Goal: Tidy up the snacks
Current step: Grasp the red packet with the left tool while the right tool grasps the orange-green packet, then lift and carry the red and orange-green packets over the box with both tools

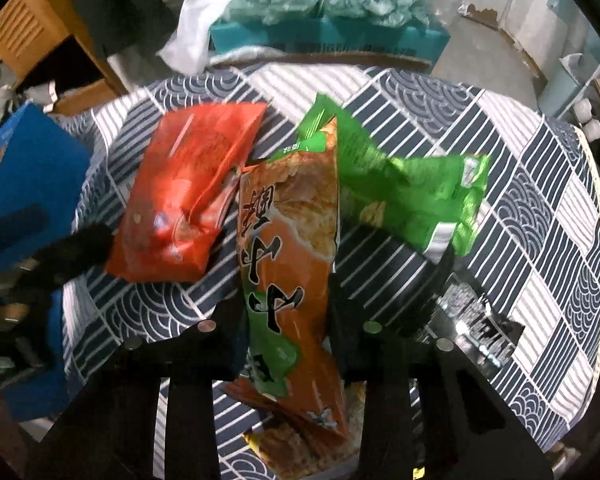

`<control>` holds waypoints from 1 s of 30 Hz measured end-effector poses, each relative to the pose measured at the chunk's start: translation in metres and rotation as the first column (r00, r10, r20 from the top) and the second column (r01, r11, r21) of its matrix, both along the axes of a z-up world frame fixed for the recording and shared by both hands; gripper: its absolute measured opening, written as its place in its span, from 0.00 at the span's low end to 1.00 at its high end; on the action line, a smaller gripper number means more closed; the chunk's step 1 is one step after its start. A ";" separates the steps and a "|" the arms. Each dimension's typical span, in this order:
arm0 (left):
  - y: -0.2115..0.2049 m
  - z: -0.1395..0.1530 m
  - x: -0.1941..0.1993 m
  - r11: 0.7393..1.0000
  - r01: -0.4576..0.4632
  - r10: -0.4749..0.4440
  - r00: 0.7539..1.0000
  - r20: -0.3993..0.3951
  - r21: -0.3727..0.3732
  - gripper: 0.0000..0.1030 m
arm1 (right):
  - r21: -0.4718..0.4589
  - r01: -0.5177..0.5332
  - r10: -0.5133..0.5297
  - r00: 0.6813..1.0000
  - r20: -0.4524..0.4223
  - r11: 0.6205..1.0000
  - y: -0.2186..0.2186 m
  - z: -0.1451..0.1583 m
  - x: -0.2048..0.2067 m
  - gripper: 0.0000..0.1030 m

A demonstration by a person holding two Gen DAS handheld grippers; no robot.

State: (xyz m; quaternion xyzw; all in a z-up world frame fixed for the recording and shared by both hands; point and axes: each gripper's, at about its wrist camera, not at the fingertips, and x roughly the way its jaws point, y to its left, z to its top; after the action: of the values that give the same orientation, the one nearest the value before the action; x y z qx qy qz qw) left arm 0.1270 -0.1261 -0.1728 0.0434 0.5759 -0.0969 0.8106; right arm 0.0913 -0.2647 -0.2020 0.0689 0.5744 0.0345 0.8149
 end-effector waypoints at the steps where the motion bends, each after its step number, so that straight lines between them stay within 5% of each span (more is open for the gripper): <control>1: -0.002 -0.002 0.003 1.000 -0.003 0.003 1.000 -0.006 -0.004 0.77 | 0.010 0.012 -0.012 1.000 0.015 1.000 -0.003 0.004 0.000 0.30; 11: -0.015 -0.021 0.026 1.000 -0.024 0.024 0.999 -0.040 -0.003 0.77 | 0.051 0.118 -0.121 0.990 0.077 0.992 -0.032 0.021 0.007 0.30; 25: -0.031 -0.048 0.039 1.000 -0.007 0.008 0.997 -0.082 0.013 0.77 | 0.059 0.140 -0.144 0.986 0.082 0.988 -0.039 0.021 0.010 0.30; 30: -0.027 -0.043 0.036 0.999 0.008 -0.010 0.998 -0.063 -0.034 0.53 | 0.059 0.139 -0.143 0.986 0.082 0.989 -0.038 0.022 0.010 0.30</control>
State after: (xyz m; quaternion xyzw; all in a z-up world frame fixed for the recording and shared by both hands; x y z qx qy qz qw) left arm 0.1629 -0.1529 -0.2157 0.0292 0.5991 -0.1115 0.7923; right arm 0.1010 -0.3027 -0.1800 0.1297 0.5313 -0.0050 0.8372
